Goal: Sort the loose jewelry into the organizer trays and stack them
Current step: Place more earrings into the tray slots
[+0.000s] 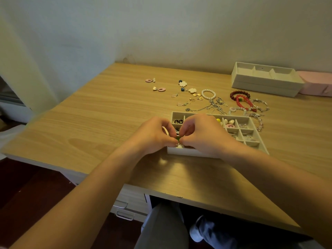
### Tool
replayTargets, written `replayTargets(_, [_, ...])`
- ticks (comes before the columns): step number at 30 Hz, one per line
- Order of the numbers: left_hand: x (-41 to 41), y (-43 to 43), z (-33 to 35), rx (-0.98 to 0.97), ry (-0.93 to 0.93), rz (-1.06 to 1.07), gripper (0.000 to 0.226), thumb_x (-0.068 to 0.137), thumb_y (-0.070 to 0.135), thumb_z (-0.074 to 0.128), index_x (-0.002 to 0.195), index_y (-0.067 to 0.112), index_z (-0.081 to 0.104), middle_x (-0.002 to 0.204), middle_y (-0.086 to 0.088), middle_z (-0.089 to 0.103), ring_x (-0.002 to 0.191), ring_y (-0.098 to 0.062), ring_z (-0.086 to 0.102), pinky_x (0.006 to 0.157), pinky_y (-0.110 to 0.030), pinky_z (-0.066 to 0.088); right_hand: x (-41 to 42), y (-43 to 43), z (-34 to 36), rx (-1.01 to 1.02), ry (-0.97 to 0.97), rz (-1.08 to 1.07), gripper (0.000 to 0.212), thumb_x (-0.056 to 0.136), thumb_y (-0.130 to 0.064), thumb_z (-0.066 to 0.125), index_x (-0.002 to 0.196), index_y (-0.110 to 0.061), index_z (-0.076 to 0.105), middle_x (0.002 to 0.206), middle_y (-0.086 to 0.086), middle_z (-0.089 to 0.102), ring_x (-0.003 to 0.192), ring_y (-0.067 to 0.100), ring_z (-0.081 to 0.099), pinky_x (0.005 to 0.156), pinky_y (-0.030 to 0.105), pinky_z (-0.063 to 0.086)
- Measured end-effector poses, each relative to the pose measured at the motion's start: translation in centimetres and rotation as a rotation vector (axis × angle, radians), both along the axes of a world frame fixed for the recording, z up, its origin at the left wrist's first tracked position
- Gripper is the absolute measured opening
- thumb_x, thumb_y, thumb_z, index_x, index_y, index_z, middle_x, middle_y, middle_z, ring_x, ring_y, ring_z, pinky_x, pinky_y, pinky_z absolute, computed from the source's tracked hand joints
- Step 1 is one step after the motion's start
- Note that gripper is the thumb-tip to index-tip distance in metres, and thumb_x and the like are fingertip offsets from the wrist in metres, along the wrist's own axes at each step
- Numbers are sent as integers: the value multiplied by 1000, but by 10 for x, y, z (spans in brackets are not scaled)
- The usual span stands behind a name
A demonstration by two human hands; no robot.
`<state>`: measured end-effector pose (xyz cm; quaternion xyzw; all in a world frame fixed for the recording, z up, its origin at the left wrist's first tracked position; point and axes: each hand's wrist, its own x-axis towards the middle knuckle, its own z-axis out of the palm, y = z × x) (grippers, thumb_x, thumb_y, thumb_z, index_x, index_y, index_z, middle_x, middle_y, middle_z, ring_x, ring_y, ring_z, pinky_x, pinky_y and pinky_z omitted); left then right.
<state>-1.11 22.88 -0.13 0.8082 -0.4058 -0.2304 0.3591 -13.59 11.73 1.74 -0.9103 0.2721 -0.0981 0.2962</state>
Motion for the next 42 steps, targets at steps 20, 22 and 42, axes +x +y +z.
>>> replayTargets(20, [30, 0, 19, -70, 285, 58, 14, 95, 15, 59, 87, 20, 70, 63, 3, 55, 46, -8, 37, 44, -20, 22, 6, -38, 37, 234, -44, -132, 8, 86, -12, 76, 88, -8, 70, 79, 8, 68, 62, 14, 60, 52, 23, 52])
replayTargets(22, [34, -8, 22, -93, 266, 97, 13, 95, 17, 59, 88, 19, 70, 65, 3, 55, 50, -10, 37, 46, -22, 22, 12, -52, 41, 241, -41, -160, 10, 88, -14, 75, 93, -8, 69, 85, 8, 68, 66, 14, 59, 48, 21, 48])
replayTargets(42, [84, -128, -7, 25, -336, -34, 4, 89, 35, 73, 93, 35, 71, 85, 14, 57, 86, -10, 58, 76, -33, 51, 99, -139, 12, 86, 15, -87, 23, 96, -9, 65, 84, -28, 71, 114, 0, 68, 106, 18, 61, 94, 38, 55])
